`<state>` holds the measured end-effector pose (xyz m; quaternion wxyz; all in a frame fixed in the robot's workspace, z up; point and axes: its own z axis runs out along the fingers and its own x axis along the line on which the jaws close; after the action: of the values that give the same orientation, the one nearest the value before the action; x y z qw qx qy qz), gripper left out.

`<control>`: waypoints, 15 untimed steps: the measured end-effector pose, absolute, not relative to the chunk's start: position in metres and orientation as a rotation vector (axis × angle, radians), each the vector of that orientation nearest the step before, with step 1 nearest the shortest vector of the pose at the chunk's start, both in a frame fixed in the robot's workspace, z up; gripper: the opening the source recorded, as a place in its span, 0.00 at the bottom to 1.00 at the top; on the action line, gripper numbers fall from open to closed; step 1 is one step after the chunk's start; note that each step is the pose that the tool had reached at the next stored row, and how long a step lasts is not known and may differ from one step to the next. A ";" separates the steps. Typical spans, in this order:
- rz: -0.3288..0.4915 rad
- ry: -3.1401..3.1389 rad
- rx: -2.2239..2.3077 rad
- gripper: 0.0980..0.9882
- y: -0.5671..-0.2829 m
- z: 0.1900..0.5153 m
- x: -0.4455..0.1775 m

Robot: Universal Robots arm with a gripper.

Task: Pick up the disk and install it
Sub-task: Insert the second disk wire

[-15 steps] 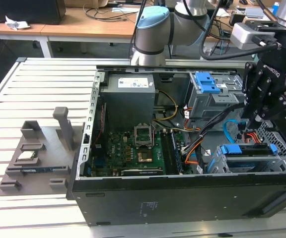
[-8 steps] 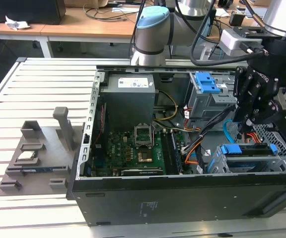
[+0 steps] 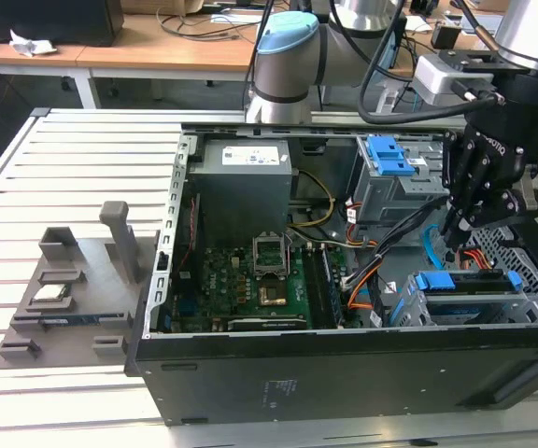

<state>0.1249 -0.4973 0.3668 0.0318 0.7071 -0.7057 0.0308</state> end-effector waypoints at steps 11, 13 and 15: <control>0.101 -2.170 2.174 0.07 -0.516 0.362 0.128; 0.104 -2.168 2.173 0.07 -0.517 0.359 0.131; 0.105 -2.168 2.172 0.07 -0.518 0.356 0.134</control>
<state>0.1338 -0.5182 0.3562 0.0357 0.7069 -0.7056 0.0343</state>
